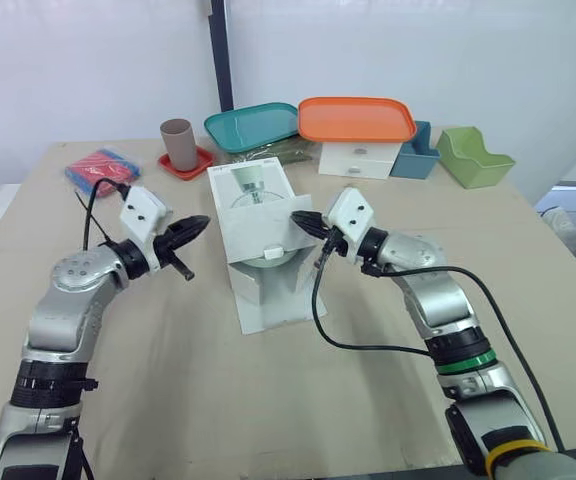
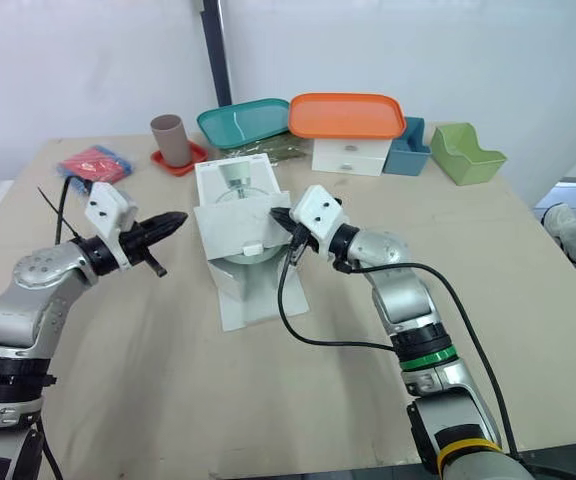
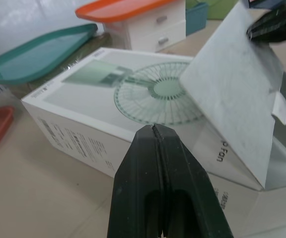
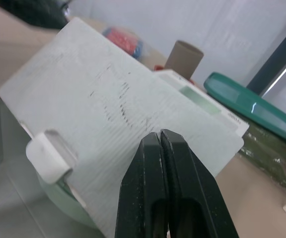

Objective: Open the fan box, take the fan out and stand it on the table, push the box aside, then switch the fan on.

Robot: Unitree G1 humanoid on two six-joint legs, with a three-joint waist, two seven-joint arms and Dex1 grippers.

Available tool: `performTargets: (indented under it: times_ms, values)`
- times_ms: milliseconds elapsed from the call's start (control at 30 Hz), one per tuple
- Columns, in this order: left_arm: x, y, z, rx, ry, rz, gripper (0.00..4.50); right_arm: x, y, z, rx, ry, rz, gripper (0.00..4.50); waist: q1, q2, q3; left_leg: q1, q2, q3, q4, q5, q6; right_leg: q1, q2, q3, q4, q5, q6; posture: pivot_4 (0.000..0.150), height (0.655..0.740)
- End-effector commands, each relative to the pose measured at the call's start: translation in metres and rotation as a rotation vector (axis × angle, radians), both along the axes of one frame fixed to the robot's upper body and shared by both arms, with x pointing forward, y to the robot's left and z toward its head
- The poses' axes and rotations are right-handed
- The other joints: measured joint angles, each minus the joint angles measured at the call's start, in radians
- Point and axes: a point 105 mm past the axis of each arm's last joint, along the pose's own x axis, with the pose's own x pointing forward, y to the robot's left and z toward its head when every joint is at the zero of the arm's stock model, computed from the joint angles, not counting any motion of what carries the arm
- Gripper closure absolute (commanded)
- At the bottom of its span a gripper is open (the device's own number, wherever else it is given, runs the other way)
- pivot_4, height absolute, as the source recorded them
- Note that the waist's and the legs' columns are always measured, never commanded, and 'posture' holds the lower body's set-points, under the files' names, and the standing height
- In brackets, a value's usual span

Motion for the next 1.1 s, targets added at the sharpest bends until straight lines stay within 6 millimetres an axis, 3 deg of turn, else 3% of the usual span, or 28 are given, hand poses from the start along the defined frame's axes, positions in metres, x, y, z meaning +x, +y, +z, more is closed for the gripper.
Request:
performTargets:
  times_ms: [33, 267, 433, 633, 900, 1100]
  values:
    - [-0.008, 0.0, 0.023, -0.03, -0.094, -0.003, 4.5, 0.002, 0.006, 0.011, 0.0, -0.032, -0.003, 4.46, 0.0, 0.0, 0.0, 0.0, 0.0, 0.0, 0.0, 0.0, 0.0, 0.0, 0.0, 0.0, 0.0, 0.0, 0.0, 0.15, 0.74]
    - [-0.008, -0.012, 0.026, -0.023, -0.104, -0.014, 4.5, 0.0, 0.012, 0.008, 0.009, 0.0, 0.007, 4.46, 0.0, 0.0, 0.0, -0.001, 0.0, 0.0, 0.0, 0.0, 0.0, -0.001, 0.0, 0.0, 0.0, 0.0, 0.0, 0.15, 0.74]
    - [0.005, -0.031, -0.001, 0.037, -0.011, 0.015, 4.5, 0.0, 0.013, 0.008, 0.001, -0.001, 0.009, 4.46, 0.0, 0.0, 0.0, -0.001, 0.0, 0.0, 0.0, 0.0, 0.0, -0.001, 0.0, 0.0, 0.0, 0.0, 0.0, 0.15, 0.74]
    - [0.012, -0.047, -0.011, 0.006, 0.054, 0.007, 4.5, -0.001, 0.01, 0.006, -0.003, 0.006, 0.0, 4.46, 0.0, 0.0, 0.0, -0.002, 0.0, 0.001, 0.0, 0.0, 0.0, -0.002, 0.0, 0.0, 0.0, 0.001, -0.001, 0.15, 0.74]
    - [0.016, -0.052, -0.027, 0.0, 0.206, -0.019, 4.5, -0.004, 0.005, 0.008, 0.001, 0.013, -0.005, 4.46, 0.0, 0.0, 0.0, -0.002, 0.0, 0.001, 0.0, 0.0, 0.0, -0.002, 0.0, 0.0, 0.001, 0.001, -0.001, 0.15, 0.74]
    - [0.017, -0.051, -0.038, 0.029, 0.25, -0.008, 4.5, -0.027, 0.012, 0.015, 0.004, 0.07, 0.113, 4.46, 0.0, 0.0, 0.0, -0.002, 0.0, 0.001, 0.001, 0.001, -0.001, -0.002, 0.0, 0.0, 0.001, 0.001, 0.0, 0.15, 0.74]
